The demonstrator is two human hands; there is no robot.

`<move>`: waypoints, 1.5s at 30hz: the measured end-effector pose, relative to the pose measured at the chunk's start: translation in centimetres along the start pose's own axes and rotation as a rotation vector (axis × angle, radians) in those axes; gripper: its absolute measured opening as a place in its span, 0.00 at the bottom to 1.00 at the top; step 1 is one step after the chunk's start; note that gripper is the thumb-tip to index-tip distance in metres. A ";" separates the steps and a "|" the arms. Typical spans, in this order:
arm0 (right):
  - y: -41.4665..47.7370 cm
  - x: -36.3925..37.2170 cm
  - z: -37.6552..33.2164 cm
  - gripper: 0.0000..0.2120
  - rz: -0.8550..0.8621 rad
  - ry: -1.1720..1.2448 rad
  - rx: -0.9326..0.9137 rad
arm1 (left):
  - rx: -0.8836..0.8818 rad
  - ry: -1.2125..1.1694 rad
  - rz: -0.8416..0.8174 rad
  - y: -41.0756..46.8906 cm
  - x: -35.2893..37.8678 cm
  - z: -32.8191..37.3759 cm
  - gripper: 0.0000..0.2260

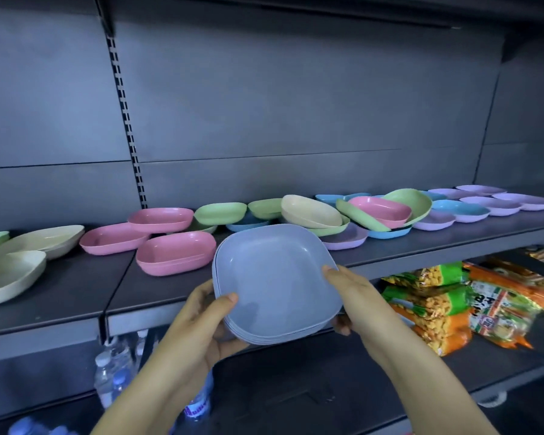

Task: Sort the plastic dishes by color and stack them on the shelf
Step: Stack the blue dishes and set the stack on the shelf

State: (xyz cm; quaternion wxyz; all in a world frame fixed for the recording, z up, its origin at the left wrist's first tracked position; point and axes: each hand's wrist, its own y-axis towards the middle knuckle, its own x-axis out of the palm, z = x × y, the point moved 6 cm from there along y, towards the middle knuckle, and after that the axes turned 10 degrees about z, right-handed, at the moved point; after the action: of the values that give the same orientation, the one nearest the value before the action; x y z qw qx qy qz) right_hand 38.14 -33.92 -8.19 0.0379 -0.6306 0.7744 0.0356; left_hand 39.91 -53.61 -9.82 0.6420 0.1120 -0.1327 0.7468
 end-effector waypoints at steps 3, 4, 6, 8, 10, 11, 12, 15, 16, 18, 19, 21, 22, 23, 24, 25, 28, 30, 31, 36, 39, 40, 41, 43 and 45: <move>0.1 -2.3 0.7 0.10 -0.060 0.001 -0.004 | -0.060 0.039 0.006 -0.9 2.5 -1.5 0.13; 0.1 -3.1 0.9 0.09 -0.077 0.008 -0.007 | -0.072 0.046 0.013 -1.1 3.4 -1.9 0.14; 0.4 -4.6 1.2 0.08 -0.091 0.027 -0.003 | -0.084 0.050 0.037 -1.3 5.1 -2.6 0.13; 0.8 -6.3 1.4 0.08 -0.086 0.051 0.014 | -0.091 0.047 0.053 -1.3 6.7 -3.1 0.13; 1.5 -7.8 1.3 0.13 -0.066 0.102 0.044 | -0.096 0.054 0.050 -1.1 8.3 -3.2 0.13; 1.9 -8.5 1.3 0.16 -0.048 0.125 0.063 | -0.098 0.057 0.049 -0.9 9.0 -3.2 0.13; 2.4 -9.2 1.3 0.18 -0.030 0.137 0.079 | -0.100 0.056 0.048 -0.6 9.6 -3.2 0.13; 4.0 -10.3 1.0 0.16 -0.028 0.132 0.077 | -0.090 0.054 0.031 0.1 11.3 -3.0 0.13; 4.4 -10.4 0.8 0.15 -0.043 0.126 0.062 | -0.082 0.054 0.031 0.3 11.6 -2.9 0.13; 5.1 -10.4 0.1 0.14 -0.074 0.120 0.016 | -0.059 0.060 0.050 0.5 11.9 -2.5 0.13; 5.4 -10.2 -0.3 0.13 -0.084 0.121 -0.006 | -0.043 0.062 0.065 0.6 11.9 -2.1 0.13; 5.9 -9.6 -1.1 0.11 -0.095 0.136 -0.040 | 0.004 0.062 0.091 0.8 11.6 -1.1 0.13; 6.1 -9.1 -1.5 0.10 -0.099 0.144 -0.054 | 0.036 0.062 0.103 0.9 11.4 -0.5 0.13; 6.3 -8.5 -1.9 0.10 -0.103 0.148 -0.064 | 0.067 0.063 0.116 0.9 11.1 0.1 0.13; 6.4 -7.9 -2.3 0.10 -0.108 0.150 -0.072 | 0.093 0.066 0.127 0.8 10.7 0.6 0.13; 6.4 -7.2 -2.6 0.10 -0.118 0.153 -0.080 | 0.113 0.070 0.134 0.8 10.3 1.1 0.13; 6.1 -4.5 -3.6 0.09 -0.177 0.181 -0.092 | 0.129 0.074 0.171 0.7 8.1 2.4 0.13; 5.5 -2.2 -4.4 0.09 -0.229 0.206 -0.085 | 0.125 0.072 0.203 0.7 6.0 3.2 0.12; 5.1 -0.9 -4.7 0.09 -0.256 0.217 -0.081 | 0.127 0.070 0.216 0.6 4.7 3.6 0.12; 2.5 7.3 -6.1 0.09 -0.369 0.232 -0.074 | 0.163 0.064 0.309 -0.5 -3.4 6.4 0.12; -0.3 13.3 -6.8 0.09 -0.419 0.244 -0.074 | 0.184 0.058 0.352 -1.5 -9.5 8.5 0.13; -1.3 15.5 -7.0 0.09 -0.431 0.241 -0.080 | 0.188 0.053 0.366 -1.9 -11.7 9.3 0.13; -2.3 17.7 -7.3 0.09 -0.440 0.240 -0.083 | 0.191 0.054 0.381 -2.3 -13.9 10.1 0.13; -4.3 21.9 -7.8 0.09 -0.458 0.243 -0.084 | 0.194 0.066 0.409 -3.0 -18.1 11.8 0.13; -6.2 26.0 -8.2 0.09 -0.476 0.244 -0.078 | 0.200 0.080 0.433 -3.8 -22.0 13.5 0.12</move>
State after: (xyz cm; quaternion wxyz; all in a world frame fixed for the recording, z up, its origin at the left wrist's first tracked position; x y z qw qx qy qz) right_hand 38.89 -61.35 -2.74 -0.0725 -0.7956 0.6012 -0.0208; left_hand 46.98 -78.16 -4.34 0.4576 0.1144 -0.0535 0.8802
